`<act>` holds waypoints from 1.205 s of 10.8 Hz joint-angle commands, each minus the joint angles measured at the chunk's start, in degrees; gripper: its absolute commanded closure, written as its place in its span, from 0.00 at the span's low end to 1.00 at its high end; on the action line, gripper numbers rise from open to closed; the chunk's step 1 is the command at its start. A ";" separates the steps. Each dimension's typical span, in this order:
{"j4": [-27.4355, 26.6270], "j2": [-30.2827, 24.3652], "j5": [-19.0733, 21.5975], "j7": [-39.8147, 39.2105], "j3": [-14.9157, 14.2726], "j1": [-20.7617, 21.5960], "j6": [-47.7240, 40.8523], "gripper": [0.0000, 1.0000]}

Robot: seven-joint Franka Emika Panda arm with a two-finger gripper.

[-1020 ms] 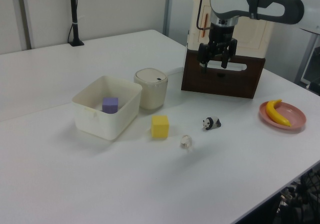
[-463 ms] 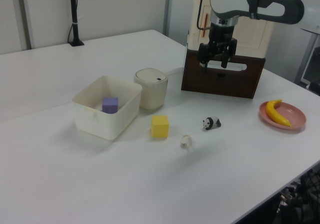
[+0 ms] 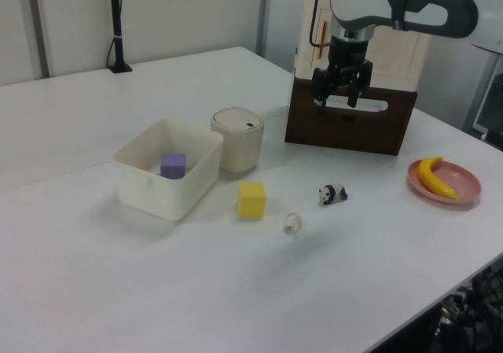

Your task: Open the trash can

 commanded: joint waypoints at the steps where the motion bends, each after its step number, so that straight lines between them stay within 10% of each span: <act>1: 0.25 -0.10 0.43 -1.35 -0.14 0.46 -0.63 0.00; 5: 0.25 -0.09 0.78 -4.07 -0.05 0.55 -0.97 0.14; 11: 0.25 -0.27 0.78 -3.99 -0.05 2.13 -2.03 0.95; 13: 0.25 -0.27 0.78 -4.08 -0.05 2.13 -2.29 1.00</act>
